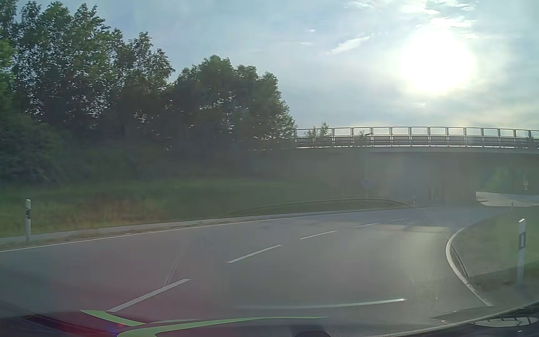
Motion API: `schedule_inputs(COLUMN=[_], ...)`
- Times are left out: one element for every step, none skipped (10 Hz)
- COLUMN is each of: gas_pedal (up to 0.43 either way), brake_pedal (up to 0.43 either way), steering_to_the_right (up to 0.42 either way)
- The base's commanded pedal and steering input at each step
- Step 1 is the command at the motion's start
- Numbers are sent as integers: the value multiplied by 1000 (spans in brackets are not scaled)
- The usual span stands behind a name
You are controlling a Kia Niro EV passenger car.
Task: Follow the waypoints while adhering to traffic rules and regulations
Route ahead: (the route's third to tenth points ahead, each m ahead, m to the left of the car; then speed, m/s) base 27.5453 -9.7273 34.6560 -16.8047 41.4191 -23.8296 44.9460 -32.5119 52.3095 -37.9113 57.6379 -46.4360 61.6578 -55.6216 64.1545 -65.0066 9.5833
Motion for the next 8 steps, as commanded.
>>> schedule_inputs(gas_pedal=[79, 79, 79, 87, 87, 98, 118, 130], brake_pedal=[0, 0, 0, 0, 0, 0, 0, 0], steering_to_the_right=[176, 173, 172, 172, 172, 171, 170, 167])
